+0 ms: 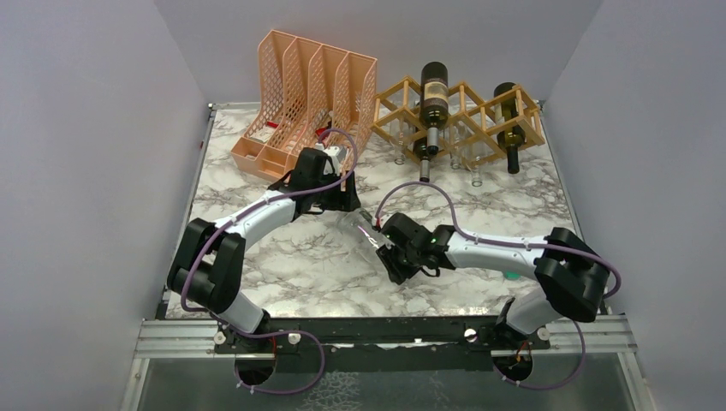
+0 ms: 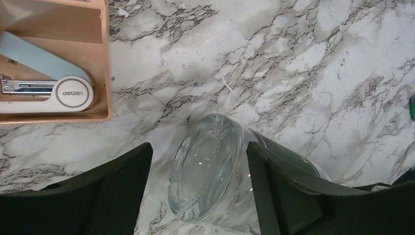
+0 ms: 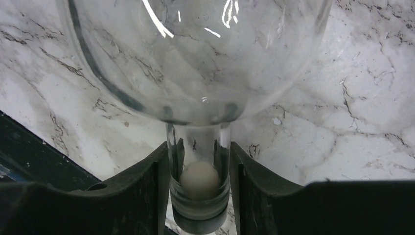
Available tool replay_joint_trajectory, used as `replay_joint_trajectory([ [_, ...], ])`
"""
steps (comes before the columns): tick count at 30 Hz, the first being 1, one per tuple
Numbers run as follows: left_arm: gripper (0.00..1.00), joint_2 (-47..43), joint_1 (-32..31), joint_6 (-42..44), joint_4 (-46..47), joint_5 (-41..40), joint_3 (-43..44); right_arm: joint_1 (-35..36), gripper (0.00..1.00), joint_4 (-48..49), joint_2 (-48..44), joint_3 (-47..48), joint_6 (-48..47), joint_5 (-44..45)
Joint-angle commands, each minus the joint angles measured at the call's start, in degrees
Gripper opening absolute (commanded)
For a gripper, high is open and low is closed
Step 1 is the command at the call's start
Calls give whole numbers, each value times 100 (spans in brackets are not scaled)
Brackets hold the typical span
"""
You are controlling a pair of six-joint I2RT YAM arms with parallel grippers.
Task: Put the wine bottle on the wine rack
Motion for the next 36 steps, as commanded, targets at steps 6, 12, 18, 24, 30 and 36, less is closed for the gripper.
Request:
replay_joint_trajectory([
  [6,75,33,5,-55,72,217,-183,1,51,629,439,225,-79,56],
  [12,72,82,1,-114,49,164,-157,3,51,973,694,226,38,261],
  [18,67,150,5,-148,25,230,-181,2,48,1252,734,64,161,561],
  [24,65,157,5,-308,37,275,-218,1,6,1368,716,-16,208,783],
  [30,68,-113,14,-300,-43,75,-104,-1,1,1427,65,-95,80,801],
  [36,80,-622,38,-151,-394,-501,299,3,1,1013,-427,90,-75,639],
])
